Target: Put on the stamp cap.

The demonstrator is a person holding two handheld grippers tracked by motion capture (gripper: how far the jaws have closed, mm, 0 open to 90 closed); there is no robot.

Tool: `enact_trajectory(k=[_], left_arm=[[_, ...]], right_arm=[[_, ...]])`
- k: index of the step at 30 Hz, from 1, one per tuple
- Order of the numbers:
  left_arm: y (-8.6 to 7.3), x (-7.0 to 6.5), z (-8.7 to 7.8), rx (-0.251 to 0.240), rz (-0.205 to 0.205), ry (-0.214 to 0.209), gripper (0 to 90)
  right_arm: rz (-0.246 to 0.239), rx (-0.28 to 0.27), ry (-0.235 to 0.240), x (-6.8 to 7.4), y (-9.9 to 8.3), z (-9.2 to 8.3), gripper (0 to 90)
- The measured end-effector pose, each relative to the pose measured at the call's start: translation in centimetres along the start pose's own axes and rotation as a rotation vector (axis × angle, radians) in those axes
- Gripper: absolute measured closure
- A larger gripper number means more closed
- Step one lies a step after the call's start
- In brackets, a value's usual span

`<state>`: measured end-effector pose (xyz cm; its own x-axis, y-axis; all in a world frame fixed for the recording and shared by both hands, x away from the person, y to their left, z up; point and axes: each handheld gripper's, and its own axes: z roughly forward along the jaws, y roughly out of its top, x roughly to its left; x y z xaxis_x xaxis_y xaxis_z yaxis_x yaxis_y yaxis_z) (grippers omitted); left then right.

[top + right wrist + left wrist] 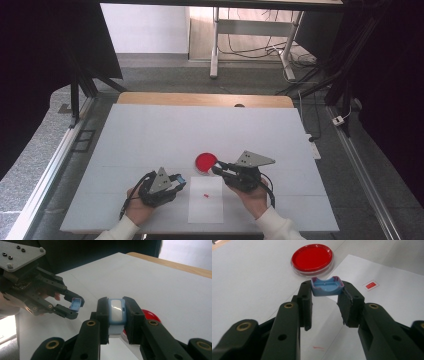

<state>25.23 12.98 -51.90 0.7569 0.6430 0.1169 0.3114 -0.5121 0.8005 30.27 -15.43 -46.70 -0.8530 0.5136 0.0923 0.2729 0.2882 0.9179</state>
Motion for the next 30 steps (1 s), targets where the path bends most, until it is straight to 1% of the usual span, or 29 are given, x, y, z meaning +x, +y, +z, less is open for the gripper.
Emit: enact_trajectory(k=[4, 17, 26, 30], left_arm=[[0.2, -0.2, 0.2, 0.004, 0.008, -0.004, 64.4], [0.6, -0.5, 1.1, 0.012, 0.014, -0.012, 64.3], [1.2, -1.1, 2.2, 0.017, 0.035, -0.028, 64.3], [1.5, -1.3, 2.6, 0.017, 0.036, -0.034, 64.3]], right_arm=[[0.001, 0.001, 0.002, 0.1, 0.0, 0.1, 74.9], [0.002, -0.002, -0.001, 0.1, 0.0, 0.1, 74.9], [-0.002, -0.004, 0.001, 0.2, 0.0, 0.2, 74.9], [0.001, 0.0, 0.002, 0.1, 0.0, 0.3, 74.9]])
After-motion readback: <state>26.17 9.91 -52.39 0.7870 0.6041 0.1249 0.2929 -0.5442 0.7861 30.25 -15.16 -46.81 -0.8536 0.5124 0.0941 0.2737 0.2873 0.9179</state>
